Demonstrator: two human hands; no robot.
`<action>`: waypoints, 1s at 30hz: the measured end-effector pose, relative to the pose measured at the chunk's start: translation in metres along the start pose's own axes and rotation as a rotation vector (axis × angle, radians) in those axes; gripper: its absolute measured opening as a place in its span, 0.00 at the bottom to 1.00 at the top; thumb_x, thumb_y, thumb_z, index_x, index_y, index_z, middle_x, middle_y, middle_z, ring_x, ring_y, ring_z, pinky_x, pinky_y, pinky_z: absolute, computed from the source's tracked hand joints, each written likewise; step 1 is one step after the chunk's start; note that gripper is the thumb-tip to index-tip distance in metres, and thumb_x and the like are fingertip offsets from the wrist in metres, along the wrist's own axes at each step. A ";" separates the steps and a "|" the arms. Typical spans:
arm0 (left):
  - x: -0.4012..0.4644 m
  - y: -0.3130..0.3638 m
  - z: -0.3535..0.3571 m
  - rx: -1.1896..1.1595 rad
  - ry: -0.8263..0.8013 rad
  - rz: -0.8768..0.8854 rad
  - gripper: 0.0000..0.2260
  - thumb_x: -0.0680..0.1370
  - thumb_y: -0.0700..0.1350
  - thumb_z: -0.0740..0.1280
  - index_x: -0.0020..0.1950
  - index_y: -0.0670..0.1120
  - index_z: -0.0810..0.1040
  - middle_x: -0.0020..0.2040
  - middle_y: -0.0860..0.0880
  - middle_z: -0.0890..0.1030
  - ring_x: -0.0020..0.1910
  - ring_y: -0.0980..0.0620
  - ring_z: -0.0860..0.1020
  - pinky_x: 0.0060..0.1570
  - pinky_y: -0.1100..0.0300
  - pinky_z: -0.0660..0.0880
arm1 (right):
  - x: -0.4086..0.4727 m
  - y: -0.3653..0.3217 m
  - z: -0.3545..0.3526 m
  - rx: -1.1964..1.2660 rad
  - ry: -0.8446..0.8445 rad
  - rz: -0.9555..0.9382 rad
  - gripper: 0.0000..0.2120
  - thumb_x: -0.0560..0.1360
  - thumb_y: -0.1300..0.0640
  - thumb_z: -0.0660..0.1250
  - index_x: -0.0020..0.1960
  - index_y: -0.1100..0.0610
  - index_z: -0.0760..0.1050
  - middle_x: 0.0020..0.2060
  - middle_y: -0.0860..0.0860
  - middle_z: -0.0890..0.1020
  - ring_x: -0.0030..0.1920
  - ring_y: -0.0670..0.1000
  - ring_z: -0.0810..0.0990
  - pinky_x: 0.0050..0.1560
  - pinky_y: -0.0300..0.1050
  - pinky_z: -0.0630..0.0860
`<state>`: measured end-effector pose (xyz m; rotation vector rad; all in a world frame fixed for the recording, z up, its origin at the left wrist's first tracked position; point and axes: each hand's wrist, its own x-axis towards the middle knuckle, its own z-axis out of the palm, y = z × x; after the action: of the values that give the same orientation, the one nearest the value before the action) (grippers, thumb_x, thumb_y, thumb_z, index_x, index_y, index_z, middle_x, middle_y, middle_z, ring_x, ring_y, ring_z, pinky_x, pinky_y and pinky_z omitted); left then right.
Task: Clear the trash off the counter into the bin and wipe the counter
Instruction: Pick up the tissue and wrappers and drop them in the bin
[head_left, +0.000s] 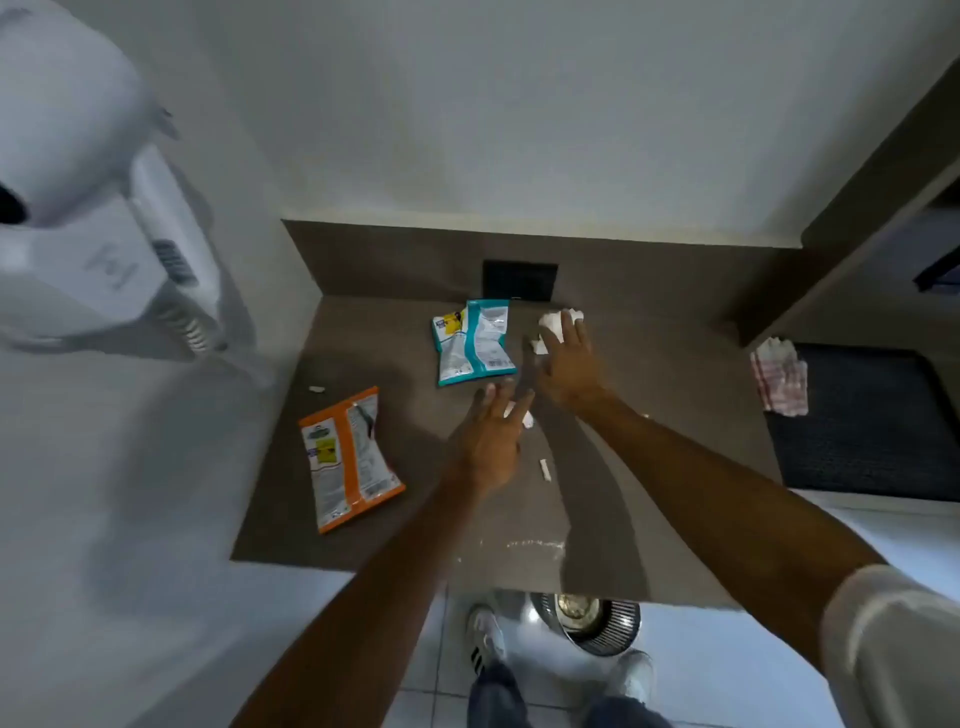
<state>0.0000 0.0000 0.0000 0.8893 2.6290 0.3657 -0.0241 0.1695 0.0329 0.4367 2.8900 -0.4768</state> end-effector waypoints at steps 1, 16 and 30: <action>0.013 -0.002 0.008 0.070 -0.012 0.004 0.37 0.83 0.43 0.67 0.86 0.57 0.50 0.87 0.49 0.49 0.87 0.43 0.49 0.80 0.44 0.65 | 0.018 0.004 0.005 -0.022 -0.001 0.013 0.30 0.86 0.46 0.56 0.84 0.50 0.49 0.83 0.55 0.40 0.83 0.61 0.38 0.83 0.60 0.48; -0.076 0.065 0.025 -0.623 0.471 -0.173 0.14 0.79 0.34 0.69 0.64 0.41 0.85 0.60 0.43 0.87 0.57 0.53 0.85 0.63 0.67 0.77 | -0.143 0.054 0.014 0.564 0.468 -0.210 0.05 0.79 0.65 0.65 0.51 0.61 0.80 0.47 0.56 0.82 0.47 0.53 0.80 0.48 0.42 0.74; -0.188 0.182 0.317 -1.036 0.023 -0.917 0.11 0.77 0.44 0.75 0.58 0.45 0.89 0.46 0.50 0.89 0.43 0.51 0.87 0.52 0.57 0.85 | -0.343 0.230 0.260 0.830 0.003 0.496 0.13 0.75 0.63 0.75 0.58 0.53 0.85 0.56 0.53 0.87 0.53 0.53 0.86 0.51 0.32 0.77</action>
<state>0.3632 0.0648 -0.1812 -0.6108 2.0584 1.2388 0.4042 0.2022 -0.1988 1.2065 2.3088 -1.5398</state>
